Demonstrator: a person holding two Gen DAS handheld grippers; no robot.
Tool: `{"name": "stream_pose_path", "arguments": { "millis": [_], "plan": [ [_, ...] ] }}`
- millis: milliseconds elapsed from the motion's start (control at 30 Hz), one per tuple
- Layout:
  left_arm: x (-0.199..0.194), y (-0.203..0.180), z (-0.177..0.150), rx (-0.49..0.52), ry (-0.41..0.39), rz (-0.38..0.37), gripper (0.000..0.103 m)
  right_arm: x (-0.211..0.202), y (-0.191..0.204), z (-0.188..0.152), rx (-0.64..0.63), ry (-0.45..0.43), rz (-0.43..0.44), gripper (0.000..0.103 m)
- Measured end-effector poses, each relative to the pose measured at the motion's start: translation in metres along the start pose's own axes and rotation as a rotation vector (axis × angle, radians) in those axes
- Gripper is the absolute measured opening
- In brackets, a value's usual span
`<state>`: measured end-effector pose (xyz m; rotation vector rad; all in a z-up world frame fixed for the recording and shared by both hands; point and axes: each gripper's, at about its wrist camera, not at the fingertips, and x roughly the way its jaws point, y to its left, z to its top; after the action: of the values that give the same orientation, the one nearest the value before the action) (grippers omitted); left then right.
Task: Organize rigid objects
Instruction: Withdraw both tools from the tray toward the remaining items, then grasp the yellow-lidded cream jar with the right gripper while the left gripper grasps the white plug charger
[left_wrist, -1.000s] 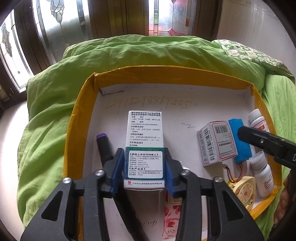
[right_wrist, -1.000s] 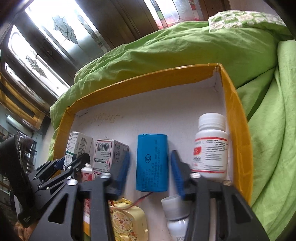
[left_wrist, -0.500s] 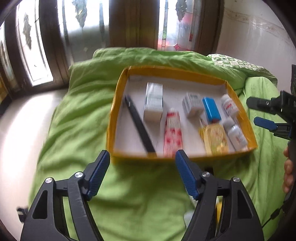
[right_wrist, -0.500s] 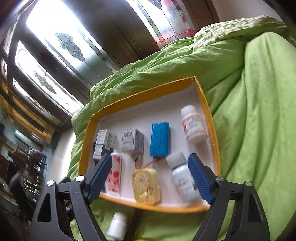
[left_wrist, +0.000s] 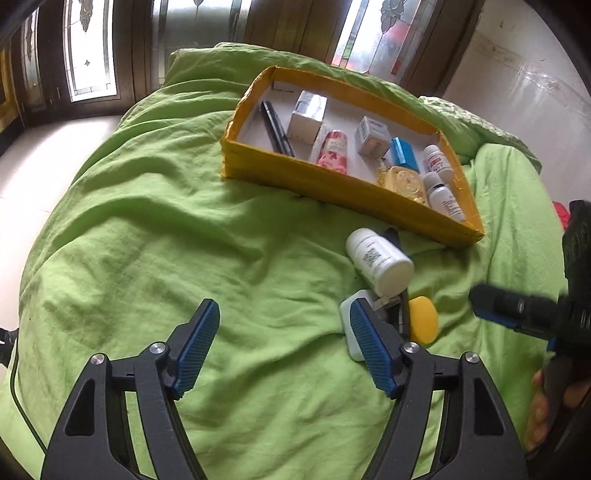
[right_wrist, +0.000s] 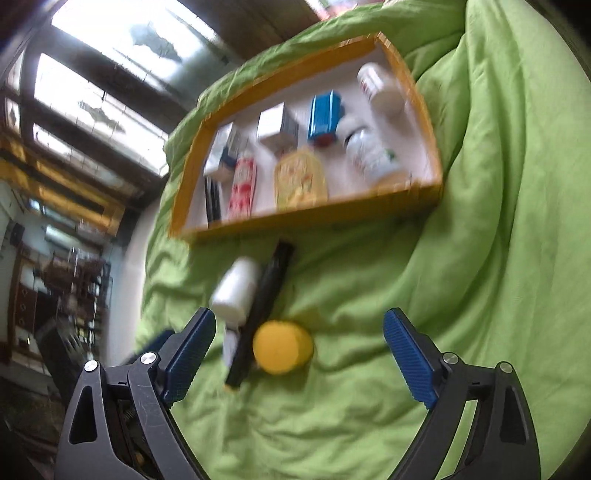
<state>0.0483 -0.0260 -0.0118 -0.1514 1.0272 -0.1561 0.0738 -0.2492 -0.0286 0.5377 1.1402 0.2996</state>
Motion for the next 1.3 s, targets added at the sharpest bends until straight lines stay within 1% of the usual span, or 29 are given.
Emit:
{"name": "stream_pose_path", "arguments": {
  "millis": [33,67,100,133,167,300,400,467,533,600,633,700,767,833,867,967,1033,1100,1200,1300],
  "plan": [
    [0.001,0.002,0.0,-0.011,0.002,0.007,0.073,0.006,0.002,-0.005,-0.026,0.027,-0.015,0.089],
    [0.001,0.004,0.001,-0.021,0.001,0.006,0.073,0.01,0.004,-0.009,-0.045,0.045,-0.026,0.084],
    [0.001,0.006,0.002,-0.034,0.0,0.004,0.073,0.014,0.007,-0.015,-0.067,0.061,-0.029,0.079],
    [0.001,0.008,0.002,-0.041,-0.001,0.005,0.073,0.018,0.011,-0.017,-0.087,0.076,-0.03,0.069],
    [0.001,0.009,0.002,-0.043,-0.001,0.007,0.073,0.021,0.015,-0.018,-0.105,0.084,-0.033,0.064],
    [0.005,0.008,0.001,-0.031,0.008,0.017,0.073,0.029,0.026,-0.021,-0.167,0.091,-0.054,0.059],
    [0.008,0.004,0.0,-0.009,0.014,0.018,0.073,0.034,0.024,-0.028,-0.171,0.096,-0.056,0.056],
    [0.01,0.001,-0.001,0.006,0.02,0.02,0.073,0.039,0.025,-0.028,-0.178,0.096,-0.063,0.049],
    [0.012,-0.001,-0.001,0.02,0.024,0.026,0.073,0.049,0.028,-0.026,-0.196,0.107,-0.081,0.046],
    [0.013,-0.004,-0.003,0.037,0.03,0.031,0.073,0.057,0.029,-0.025,-0.195,0.116,-0.077,0.045],
    [0.013,-0.005,-0.003,0.045,0.03,0.033,0.073,0.058,0.028,-0.024,-0.191,0.115,-0.072,0.041],
    [0.013,-0.009,-0.005,0.066,0.03,0.033,0.073,0.053,0.027,-0.022,-0.187,0.1,-0.08,0.04],
    [0.013,-0.013,-0.006,0.085,0.03,0.032,0.073,0.044,0.027,-0.023,-0.202,0.071,-0.129,0.038],
    [0.013,-0.017,-0.007,0.105,0.028,0.034,0.073,0.029,0.023,-0.022,-0.198,0.023,-0.193,0.038],
    [0.013,-0.019,-0.008,0.116,0.026,0.032,0.073,0.023,0.019,-0.021,-0.184,0.006,-0.198,0.037],
    [0.012,-0.024,-0.009,0.136,0.028,0.009,0.073,0.009,0.006,-0.016,-0.125,-0.017,-0.184,0.037],
    [0.01,-0.029,-0.01,0.157,0.02,-0.001,0.073,0.008,0.002,-0.013,-0.104,-0.015,-0.175,0.037],
    [0.005,-0.035,-0.011,0.183,-0.002,-0.007,0.073,0.01,0.001,-0.013,-0.094,-0.004,-0.161,0.037],
    [-0.001,-0.042,-0.012,0.196,-0.018,-0.046,0.073,0.012,0.004,-0.014,-0.101,0.004,-0.146,0.037],
    [0.005,-0.048,-0.012,0.189,0.016,-0.08,0.073,0.011,0.005,-0.014,-0.096,-0.001,-0.139,0.037]
  ]
}}
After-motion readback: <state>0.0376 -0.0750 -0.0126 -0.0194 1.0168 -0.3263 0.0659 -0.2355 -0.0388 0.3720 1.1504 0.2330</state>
